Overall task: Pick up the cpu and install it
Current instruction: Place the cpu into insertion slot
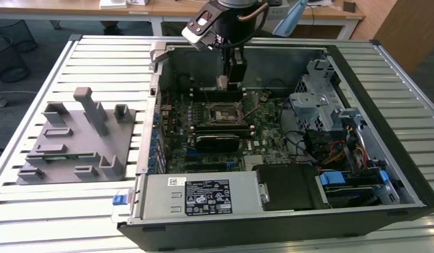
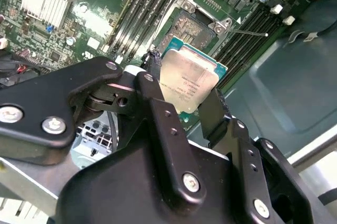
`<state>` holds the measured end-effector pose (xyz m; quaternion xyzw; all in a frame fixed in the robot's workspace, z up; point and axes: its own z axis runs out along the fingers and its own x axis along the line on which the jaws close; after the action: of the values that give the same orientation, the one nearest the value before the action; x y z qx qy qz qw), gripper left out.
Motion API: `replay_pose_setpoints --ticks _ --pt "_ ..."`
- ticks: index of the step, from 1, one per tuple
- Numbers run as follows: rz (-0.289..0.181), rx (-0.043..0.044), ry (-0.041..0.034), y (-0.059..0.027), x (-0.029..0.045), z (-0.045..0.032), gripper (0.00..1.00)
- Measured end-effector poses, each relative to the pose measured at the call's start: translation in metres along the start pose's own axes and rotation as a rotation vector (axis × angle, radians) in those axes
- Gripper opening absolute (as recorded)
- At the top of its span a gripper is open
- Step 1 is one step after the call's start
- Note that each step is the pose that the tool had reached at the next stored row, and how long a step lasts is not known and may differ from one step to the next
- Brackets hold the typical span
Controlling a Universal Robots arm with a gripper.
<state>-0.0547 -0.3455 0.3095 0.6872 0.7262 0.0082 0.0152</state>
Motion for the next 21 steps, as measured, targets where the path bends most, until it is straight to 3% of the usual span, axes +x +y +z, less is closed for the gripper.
replay_pose_setpoints --ticks 16,21 --pt "0.0 0.0 0.0007 -0.0007 -0.0009 0.0291 0.53" --pt "0.001 -0.0002 0.0009 -0.0007 -0.0008 0.0316 0.53"
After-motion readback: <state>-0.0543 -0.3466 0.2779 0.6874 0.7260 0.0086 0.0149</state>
